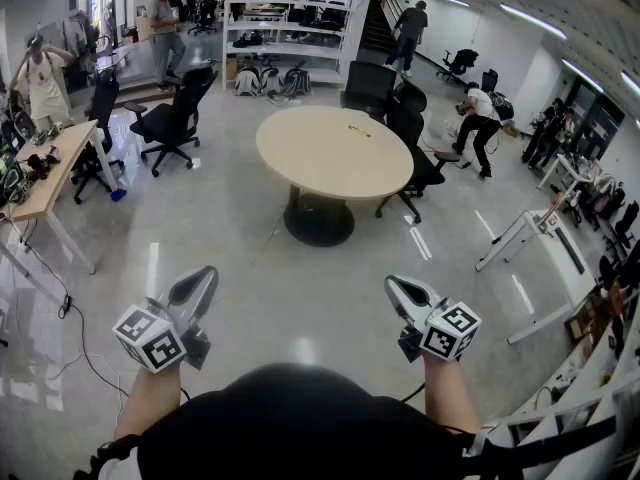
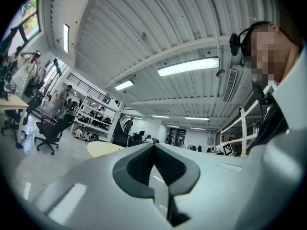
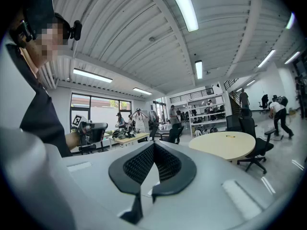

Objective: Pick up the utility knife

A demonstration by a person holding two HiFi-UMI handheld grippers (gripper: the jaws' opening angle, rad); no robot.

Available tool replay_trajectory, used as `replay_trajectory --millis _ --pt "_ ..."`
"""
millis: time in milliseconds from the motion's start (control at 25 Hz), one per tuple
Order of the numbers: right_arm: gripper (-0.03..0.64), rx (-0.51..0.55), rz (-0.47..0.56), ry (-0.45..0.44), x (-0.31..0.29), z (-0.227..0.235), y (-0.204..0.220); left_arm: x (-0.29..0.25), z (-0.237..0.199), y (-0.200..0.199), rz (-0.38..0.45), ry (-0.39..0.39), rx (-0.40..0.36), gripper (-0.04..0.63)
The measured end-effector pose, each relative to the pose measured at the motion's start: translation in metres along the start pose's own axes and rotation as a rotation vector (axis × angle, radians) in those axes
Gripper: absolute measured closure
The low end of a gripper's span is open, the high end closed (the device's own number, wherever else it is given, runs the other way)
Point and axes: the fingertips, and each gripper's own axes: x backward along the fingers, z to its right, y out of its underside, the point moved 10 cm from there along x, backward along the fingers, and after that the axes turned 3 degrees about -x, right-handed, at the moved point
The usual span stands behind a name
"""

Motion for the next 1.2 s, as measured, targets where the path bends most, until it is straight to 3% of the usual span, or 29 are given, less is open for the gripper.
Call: replay_trajectory --millis 1200 --pt "0.601 -0.003 0.013 -0.001 -0.034 -0.01 -0.005 0.005 -0.039 -0.009 -0.003 0.012 0.039 0.601"
